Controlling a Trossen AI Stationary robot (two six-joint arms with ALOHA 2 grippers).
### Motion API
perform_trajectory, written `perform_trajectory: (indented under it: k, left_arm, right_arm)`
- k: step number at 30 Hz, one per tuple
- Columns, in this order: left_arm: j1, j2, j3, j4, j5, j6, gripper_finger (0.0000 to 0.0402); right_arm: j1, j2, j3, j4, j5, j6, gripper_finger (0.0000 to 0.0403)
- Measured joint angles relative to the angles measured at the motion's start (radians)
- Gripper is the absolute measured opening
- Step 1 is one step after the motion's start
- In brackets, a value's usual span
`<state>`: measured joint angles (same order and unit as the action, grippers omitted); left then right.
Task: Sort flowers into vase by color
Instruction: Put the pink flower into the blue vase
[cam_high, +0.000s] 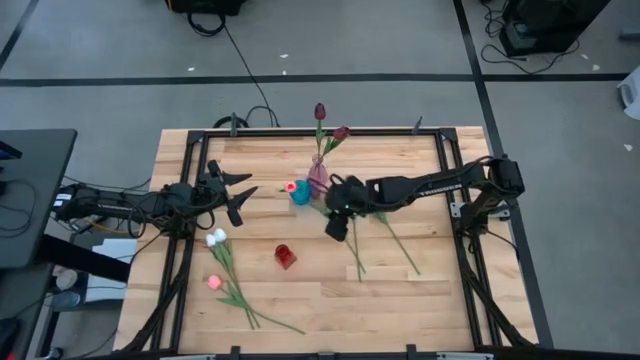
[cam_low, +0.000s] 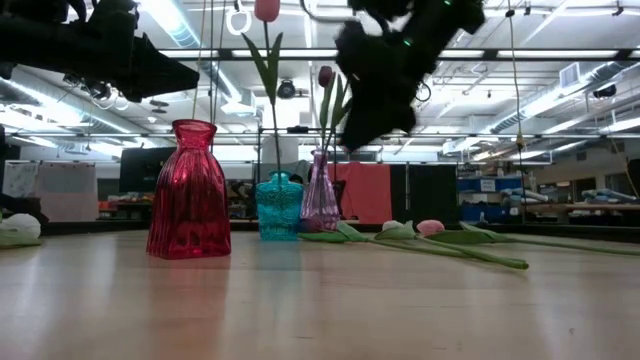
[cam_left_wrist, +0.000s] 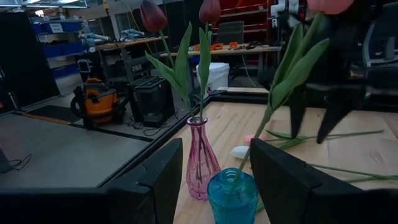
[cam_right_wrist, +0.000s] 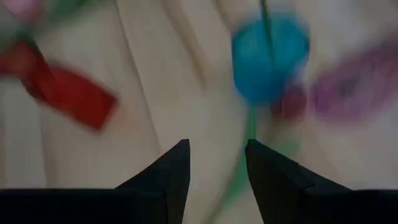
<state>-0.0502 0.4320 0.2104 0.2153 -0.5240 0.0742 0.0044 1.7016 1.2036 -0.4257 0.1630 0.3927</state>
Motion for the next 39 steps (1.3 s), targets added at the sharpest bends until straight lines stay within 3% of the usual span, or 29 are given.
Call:
perform_trajectory:
  k: [4,11,16,23,32,37,39]
  left_arm:
    - [0.000,0.000,0.000,0.000,0.000,-0.004,0.0192]
    - [0.000,0.000,0.000,0.000,0.000,-0.006,0.0192]
    - [0.000,0.000,0.000,0.000,0.000,-0.007,0.0192]
    - [0.000,0.000,0.000,0.001,0.000,-0.007,0.0192]
    - [0.000,0.000,0.000,0.000,0.000,-0.007,0.0192]
    - [0.000,0.000,0.000,0.000,0.000,-0.007,0.0192]
    - [0.000,0.000,0.000,0.000,0.000,-0.007,0.0192]
  right_arm:
    - [0.000,0.002,-0.021,-0.291,0.000,0.175,0.0165]
    - [-0.019,0.000,-0.085,-0.567,-0.084,0.386,0.0165]
    - [-0.034,0.002,-0.145,-0.578,-0.211,0.420,0.0164]
    - [-0.034,0.002,-0.197,-0.576,-0.186,0.446,0.0155]
    - [-0.043,0.002,-0.265,-0.488,-0.212,0.454,0.0084]
    - [-0.065,0.002,-0.266,-0.495,-0.220,0.453,0.0014]
    - [-0.071,0.002,-0.266,-0.496,-0.228,0.452,0.0011]
